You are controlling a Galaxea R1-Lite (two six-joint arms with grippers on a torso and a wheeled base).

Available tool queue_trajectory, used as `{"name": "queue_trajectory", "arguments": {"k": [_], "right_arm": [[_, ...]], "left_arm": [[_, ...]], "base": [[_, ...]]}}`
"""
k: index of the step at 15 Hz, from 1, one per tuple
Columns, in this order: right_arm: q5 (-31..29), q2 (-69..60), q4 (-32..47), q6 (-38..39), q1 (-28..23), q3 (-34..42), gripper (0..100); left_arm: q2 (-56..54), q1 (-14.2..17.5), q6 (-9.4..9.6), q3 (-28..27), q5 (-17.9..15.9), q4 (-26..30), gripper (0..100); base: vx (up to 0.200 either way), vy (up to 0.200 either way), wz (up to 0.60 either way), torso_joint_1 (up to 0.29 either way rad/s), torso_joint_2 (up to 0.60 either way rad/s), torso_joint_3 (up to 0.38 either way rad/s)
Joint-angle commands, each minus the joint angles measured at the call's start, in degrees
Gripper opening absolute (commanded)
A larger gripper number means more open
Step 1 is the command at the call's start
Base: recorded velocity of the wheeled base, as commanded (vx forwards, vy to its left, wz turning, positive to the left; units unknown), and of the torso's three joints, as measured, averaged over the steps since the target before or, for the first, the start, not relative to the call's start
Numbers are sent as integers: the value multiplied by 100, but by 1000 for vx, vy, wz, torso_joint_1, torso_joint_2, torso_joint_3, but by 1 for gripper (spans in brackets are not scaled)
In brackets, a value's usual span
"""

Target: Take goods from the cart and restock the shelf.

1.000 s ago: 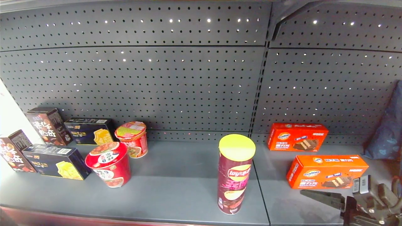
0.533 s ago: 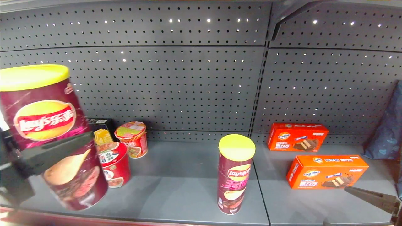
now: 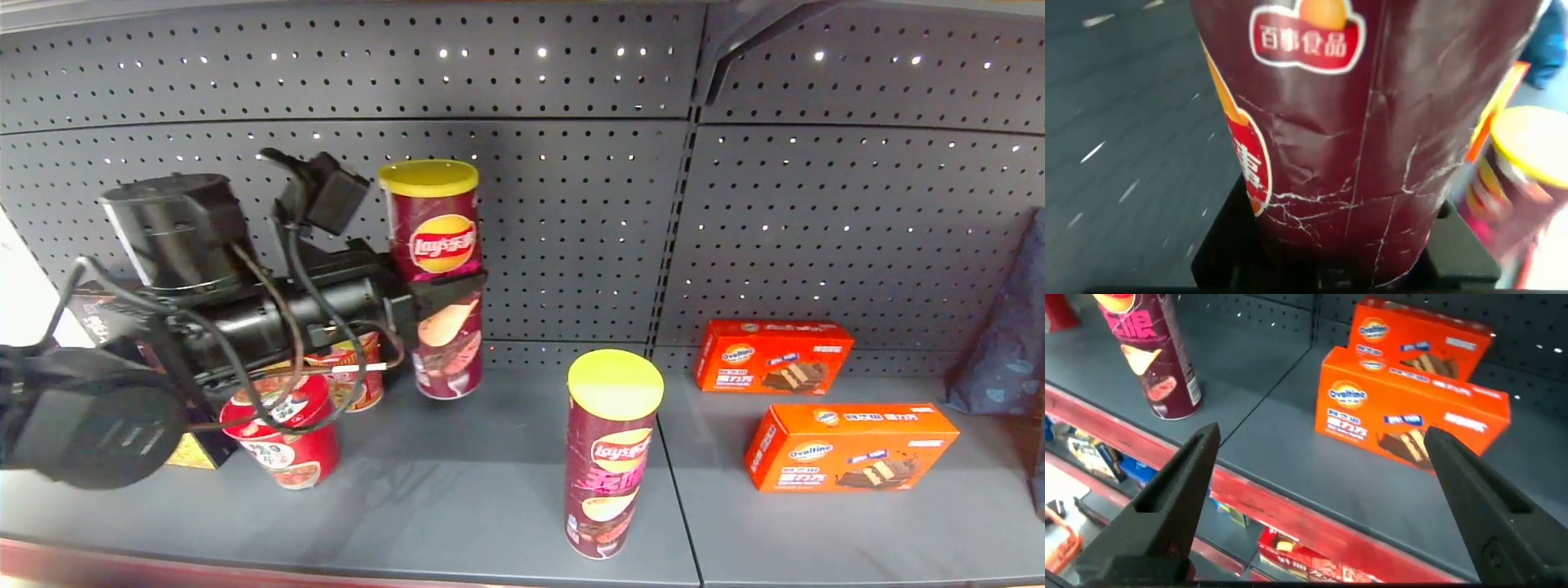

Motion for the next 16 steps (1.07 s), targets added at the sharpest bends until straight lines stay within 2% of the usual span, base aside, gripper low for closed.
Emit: {"name": "queue_trajectory", "arguments": {"k": [1, 3, 4, 5, 6, 9, 14, 16], "right_arm": [[-12, -590, 128, 60, -41, 94, 100], [-12, -766, 286, 139, -41, 85, 100], [-12, -766, 286, 139, -41, 85, 100], [-12, -898, 321, 174, -41, 103, 100], [-12, -907, 321, 183, -41, 112, 100], [-3, -968, 321, 209, -32, 129, 100], [-3, -1012, 330, 235, -32, 156, 100], [-3, -1056, 330, 235, -32, 173, 100]], "left_arm": [[1748, -594, -27, -1070, -207, -443, 0], [2276, -840, -36, -1694, -190, -417, 0], [2276, -840, -36, -1694, -190, -417, 0], [2847, -964, -36, -2485, -199, -373, 0], [3040, -1043, -44, -2758, -199, -364, 0], [3172, -1130, -203, -2889, -181, -382, 0], [3286, -1113, -211, -2846, -190, -470, 0], [3286, -1087, -211, -2714, -181, -672, 0]], "base": [[0, 0, 0, 0, 0, 0], [0, 0, 0, 0, 0, 0], [0, 0, 0, 0, 0, 0], [0, 0, 0, 0, 0, 0], [0, 0, 0, 0, 0, 0], [0, 0, 0, 0, 0, 0], [0, 0, 0, 0, 0, 0], [0, 0, 0, 0, 0, 0]]}}
